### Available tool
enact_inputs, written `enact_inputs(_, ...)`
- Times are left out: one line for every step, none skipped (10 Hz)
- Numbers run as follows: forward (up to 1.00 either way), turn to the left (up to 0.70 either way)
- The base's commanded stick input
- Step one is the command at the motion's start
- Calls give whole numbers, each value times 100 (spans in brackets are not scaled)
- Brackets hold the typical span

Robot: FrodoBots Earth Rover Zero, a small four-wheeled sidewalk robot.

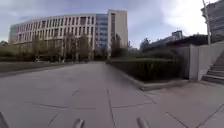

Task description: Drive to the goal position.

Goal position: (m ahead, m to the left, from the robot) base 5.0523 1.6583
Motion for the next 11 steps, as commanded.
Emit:
enact_inputs(100, 27)
enact_inputs(100, 27)
enact_inputs(100, 27)
enact_inputs(100, 27)
enact_inputs(100, 27)
enact_inputs(100, 19)
enact_inputs(100, 0)
enact_inputs(100, 0)
enact_inputs(100, 0)
enact_inputs(100, 0)
enact_inputs(100, 0)
